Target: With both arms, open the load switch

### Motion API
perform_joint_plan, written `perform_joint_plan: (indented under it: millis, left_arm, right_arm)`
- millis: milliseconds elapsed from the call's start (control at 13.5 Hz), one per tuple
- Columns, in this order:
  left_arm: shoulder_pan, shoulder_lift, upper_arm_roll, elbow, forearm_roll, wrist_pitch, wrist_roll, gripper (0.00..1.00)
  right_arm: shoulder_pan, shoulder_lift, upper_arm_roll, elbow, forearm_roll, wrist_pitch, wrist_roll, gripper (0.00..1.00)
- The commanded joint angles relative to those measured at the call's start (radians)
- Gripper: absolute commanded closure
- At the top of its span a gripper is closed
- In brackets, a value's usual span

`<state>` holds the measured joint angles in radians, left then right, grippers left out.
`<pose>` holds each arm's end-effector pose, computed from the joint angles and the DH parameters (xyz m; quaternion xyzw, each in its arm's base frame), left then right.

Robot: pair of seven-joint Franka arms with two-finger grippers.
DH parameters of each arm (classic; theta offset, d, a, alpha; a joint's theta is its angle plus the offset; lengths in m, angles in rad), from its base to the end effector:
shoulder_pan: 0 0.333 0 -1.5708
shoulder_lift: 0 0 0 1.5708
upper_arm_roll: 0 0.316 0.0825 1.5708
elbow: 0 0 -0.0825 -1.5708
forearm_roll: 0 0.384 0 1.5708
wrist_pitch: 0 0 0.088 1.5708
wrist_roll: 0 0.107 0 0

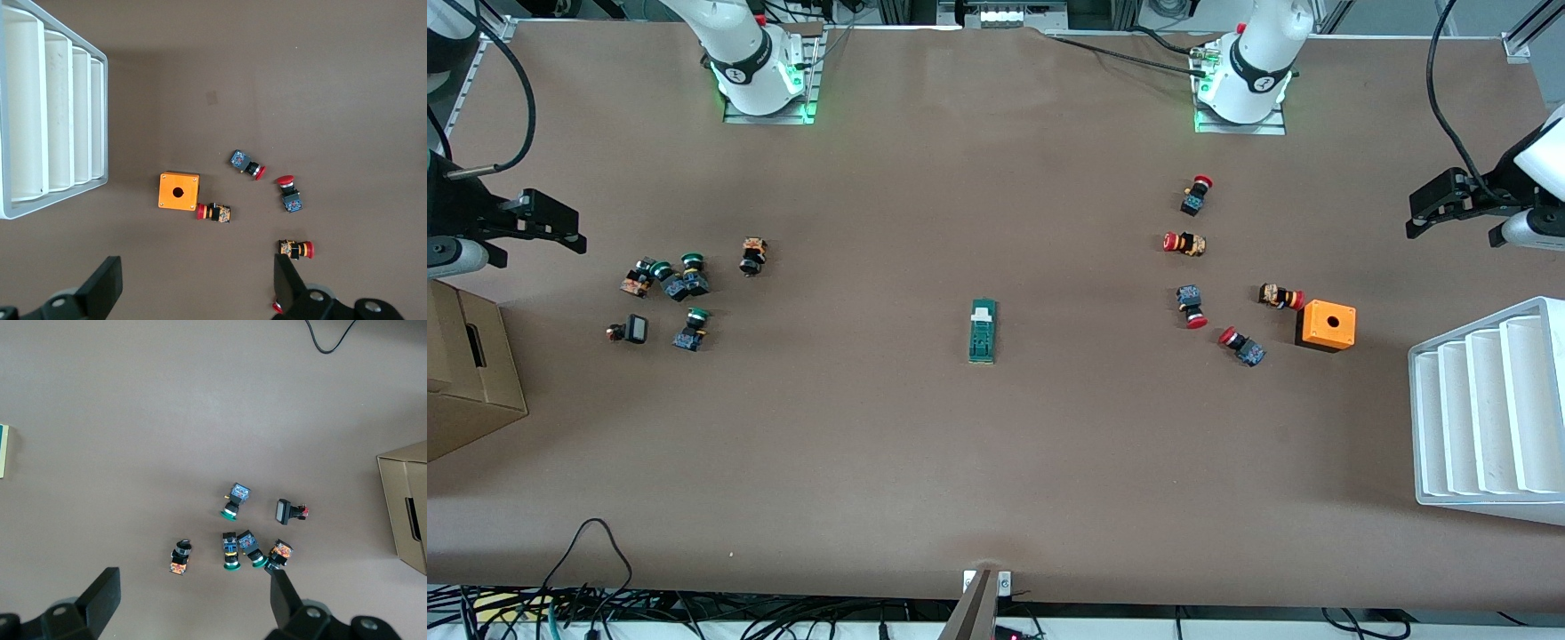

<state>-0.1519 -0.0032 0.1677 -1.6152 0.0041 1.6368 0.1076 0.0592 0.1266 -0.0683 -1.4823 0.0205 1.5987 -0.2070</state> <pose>0.5591 0.0094 0.6111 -0.9989 0.0460 -0.0122 0.0025 0.5954 -0.0007 0.5961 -0.9951 -0.0987 0.0043 0.0064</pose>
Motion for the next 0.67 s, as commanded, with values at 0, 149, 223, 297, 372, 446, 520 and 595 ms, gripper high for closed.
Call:
perform_joint_plan:
  millis: [0,149,223,297,372,446,520,595]
  left_arm:
    - [-0.014,-0.029,0.006,-0.032,-0.004,-0.001,-0.066,0.00]
    - [-0.014,-0.029,0.006,-0.031,-0.003,-0.023,-0.071,0.00]
    - [-0.009,-0.018,0.001,-0.019,-0.003,-0.037,-0.068,0.00]
    - [-0.008,-0.017,-0.001,-0.015,0.000,-0.035,-0.069,0.00]
    - [-0.008,-0.015,0.001,-0.012,0.000,-0.035,-0.068,0.00]
    - [-0.009,-0.015,-0.001,-0.012,0.000,-0.035,-0.069,0.00]
    - [-0.009,-0.014,0.001,-0.012,0.000,-0.035,-0.069,0.00]
    - [-0.009,-0.014,-0.001,-0.012,-0.001,-0.037,-0.071,0.00]
  right_arm:
    - [0.001,0.012,0.004,0.028,-0.014,-0.017,-0.012,0.01]
    - [0.001,0.012,0.004,0.028,-0.014,-0.019,-0.012,0.01]
    - [0.001,0.012,0.004,0.028,-0.014,-0.019,-0.011,0.01]
    - [0.001,0.012,0.004,0.028,-0.014,-0.017,-0.012,0.01]
    - [0.001,0.012,0.004,0.028,-0.014,-0.017,-0.012,0.01]
    - [0.001,0.012,0.005,0.028,-0.014,-0.017,-0.012,0.01]
    - [0.001,0.013,0.004,0.028,-0.014,-0.017,-0.012,0.01]
    - [0.001,0.012,0.004,0.028,-0.014,-0.019,-0.012,0.01]
